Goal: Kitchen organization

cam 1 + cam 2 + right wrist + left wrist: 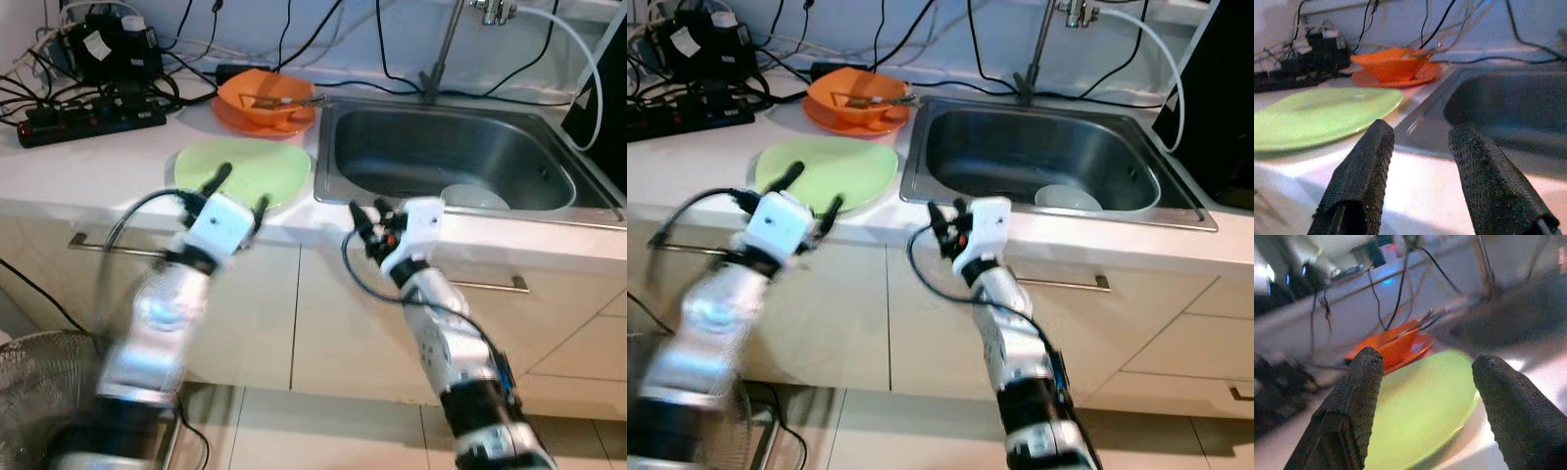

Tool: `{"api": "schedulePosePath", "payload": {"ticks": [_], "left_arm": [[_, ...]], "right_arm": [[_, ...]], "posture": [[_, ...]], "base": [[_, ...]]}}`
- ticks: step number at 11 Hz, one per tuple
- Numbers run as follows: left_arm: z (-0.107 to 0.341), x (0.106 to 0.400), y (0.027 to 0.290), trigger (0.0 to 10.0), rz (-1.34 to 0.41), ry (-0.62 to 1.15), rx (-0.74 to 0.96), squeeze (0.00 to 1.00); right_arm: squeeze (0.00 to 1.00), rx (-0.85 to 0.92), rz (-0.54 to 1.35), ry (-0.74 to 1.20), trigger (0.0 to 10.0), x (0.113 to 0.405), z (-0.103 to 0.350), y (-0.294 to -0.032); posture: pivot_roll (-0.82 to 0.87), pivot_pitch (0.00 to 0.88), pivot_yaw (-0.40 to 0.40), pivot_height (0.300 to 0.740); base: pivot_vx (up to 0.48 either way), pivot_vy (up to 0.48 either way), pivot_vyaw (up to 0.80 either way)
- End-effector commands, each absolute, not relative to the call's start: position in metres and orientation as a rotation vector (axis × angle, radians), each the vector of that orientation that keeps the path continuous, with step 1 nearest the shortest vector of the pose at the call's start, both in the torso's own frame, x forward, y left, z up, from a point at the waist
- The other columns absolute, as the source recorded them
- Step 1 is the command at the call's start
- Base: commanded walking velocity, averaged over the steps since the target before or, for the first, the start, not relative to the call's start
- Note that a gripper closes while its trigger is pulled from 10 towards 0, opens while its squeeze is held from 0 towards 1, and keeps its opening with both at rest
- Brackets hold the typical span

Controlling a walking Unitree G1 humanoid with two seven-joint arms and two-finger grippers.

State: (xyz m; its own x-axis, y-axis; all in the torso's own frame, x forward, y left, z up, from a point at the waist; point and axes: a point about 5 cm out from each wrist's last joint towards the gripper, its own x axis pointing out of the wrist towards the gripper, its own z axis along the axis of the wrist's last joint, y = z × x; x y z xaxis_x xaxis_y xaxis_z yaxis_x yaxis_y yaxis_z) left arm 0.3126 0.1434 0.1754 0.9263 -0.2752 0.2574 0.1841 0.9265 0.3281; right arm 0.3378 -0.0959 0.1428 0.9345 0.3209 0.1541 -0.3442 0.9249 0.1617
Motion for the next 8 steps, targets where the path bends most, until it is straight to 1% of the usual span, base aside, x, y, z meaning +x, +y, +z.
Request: {"api": "schedulePosePath", "payload": {"ticks": [1, 2, 3, 4, 5, 7, 8], "left_arm": [[0.182, 0.315, 0.141, 10.0, -0.209, -0.336, 0.162, 0.00], [0.181, 0.316, 0.126, 10.0, -0.203, -0.357, 0.014, 0.00], [0.180, 0.317, 0.119, 10.0, -0.202, -0.357, -0.027, 0.00], [0.179, 0.320, 0.111, 10.0, -0.214, -0.356, -0.026, 0.00], [0.178, 0.324, 0.108, 10.0, -0.212, -0.357, -0.014, 0.00], [0.174, 0.325, 0.114, 10.0, -0.178, -0.347, -0.033, 0.00], [0.174, 0.325, 0.115, 10.0, -0.178, -0.348, -0.025, 0.00]], "right_arm": [[0.00, 0.184, 0.313, -0.154, 10.0, 0.342, 0.149, -0.102], [0.00, 0.179, 0.277, -0.181, 10.0, 0.345, 0.154, -0.108], [0.00, 0.179, 0.254, -0.191, 10.0, 0.347, 0.156, -0.111], [0.00, 0.180, 0.245, -0.208, 10.0, 0.348, 0.159, -0.112], [0.00, 0.178, 0.241, -0.221, 10.0, 0.348, 0.160, -0.112], [0.00, 0.193, 0.225, -0.236, 10.0, 0.348, 0.161, -0.115], [0.00, 0.202, 0.221, -0.241, 10.0, 0.349, 0.162, -0.116]], "posture": [[0.25, 0.000, -0.051, 0.740], [0.23, 0.000, -0.049, 0.740], [0.23, 0.000, -0.046, 0.740], [0.22, 0.000, -0.047, 0.740], [0.22, 0.000, -0.047, 0.740], [0.22, 0.000, -0.047, 0.740], [0.22, 0.000, -0.048, 0.740]], "base": [[0.000, 0.000, 0.00], [0.000, 0.000, 0.00], [0.000, 0.000, 0.00], [0.000, 0.000, 0.00], [0.000, 0.000, 0.00], [0.000, 0.000, 0.00], [0.244, 0.000, 0.00]]}}
